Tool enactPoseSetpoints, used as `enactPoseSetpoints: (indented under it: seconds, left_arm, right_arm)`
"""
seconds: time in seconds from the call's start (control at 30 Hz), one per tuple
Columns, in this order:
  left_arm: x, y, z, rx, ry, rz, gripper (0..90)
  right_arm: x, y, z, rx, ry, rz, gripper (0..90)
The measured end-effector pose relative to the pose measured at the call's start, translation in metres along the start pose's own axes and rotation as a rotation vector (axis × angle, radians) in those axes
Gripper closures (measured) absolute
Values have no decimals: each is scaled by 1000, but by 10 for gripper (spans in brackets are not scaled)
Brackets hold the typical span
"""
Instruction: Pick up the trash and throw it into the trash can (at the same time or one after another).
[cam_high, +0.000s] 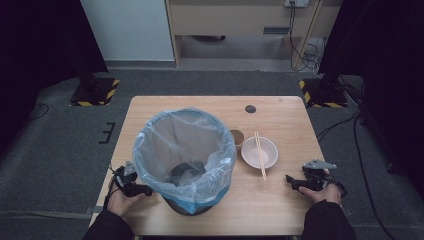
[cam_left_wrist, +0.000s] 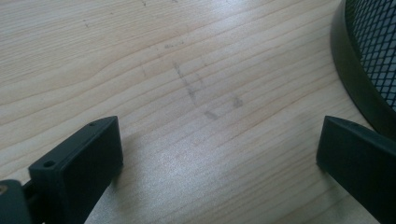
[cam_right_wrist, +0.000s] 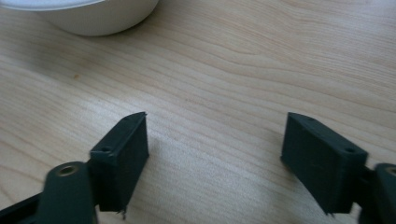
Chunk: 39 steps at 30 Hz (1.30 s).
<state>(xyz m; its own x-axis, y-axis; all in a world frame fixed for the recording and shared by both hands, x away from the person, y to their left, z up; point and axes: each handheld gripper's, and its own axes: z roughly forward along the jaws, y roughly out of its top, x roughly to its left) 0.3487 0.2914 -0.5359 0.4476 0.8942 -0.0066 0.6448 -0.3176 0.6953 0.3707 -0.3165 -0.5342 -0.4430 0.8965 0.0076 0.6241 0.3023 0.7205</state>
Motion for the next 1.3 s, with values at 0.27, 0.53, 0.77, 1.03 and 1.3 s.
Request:
enactPoseSetpoints:
  seconds: [0.27, 0.53, 0.77, 1.03, 1.3]
  left_arm:
    - [0, 0, 0, 1, -2, 2, 0]
    - [0, 1, 0, 8, -2, 3, 0]
    - [0, 1, 0, 8, -2, 5, 0]
    - [-1, 1, 1, 2, 0, 4, 0]
    - [-2, 1, 1, -2, 5, 2, 0]
  right_arm:
    - [0, 10, -10, -45, 0, 50, 293]
    - [2, 21, -24, -121, 23, 138, 324]
    - [6, 35, -40, -181, 39, 174, 352]
    - [8, 51, -56, -251, 26, 178, 363]
    - [15, 76, -74, -332, 35, 172, 360]
